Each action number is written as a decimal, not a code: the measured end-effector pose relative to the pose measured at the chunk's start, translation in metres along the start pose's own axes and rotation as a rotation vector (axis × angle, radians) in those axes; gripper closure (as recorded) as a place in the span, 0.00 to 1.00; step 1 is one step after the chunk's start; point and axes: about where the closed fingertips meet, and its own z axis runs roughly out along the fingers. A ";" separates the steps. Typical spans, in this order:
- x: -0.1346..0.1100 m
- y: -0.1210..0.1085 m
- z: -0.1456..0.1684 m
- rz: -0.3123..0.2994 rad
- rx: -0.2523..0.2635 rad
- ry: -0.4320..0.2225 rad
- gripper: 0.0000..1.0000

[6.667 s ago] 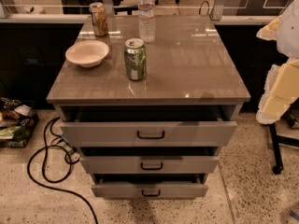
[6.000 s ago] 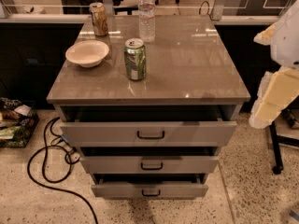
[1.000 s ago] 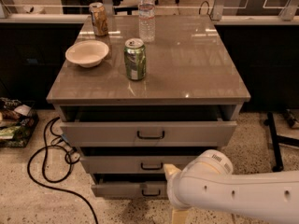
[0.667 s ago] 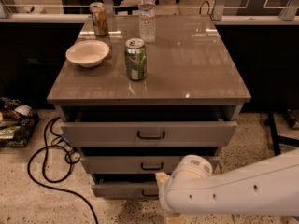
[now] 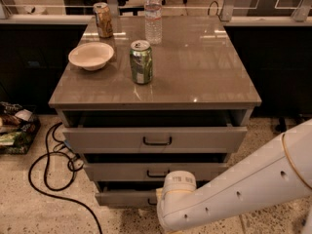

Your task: Open bottom drawer

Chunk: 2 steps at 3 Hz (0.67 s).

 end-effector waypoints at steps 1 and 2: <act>-0.004 0.011 0.022 0.074 0.013 -0.029 0.00; 0.001 0.012 0.029 0.124 0.042 -0.038 0.00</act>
Offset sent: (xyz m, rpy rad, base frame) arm -0.0078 0.0036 -0.0218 0.0353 0.0021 -0.0617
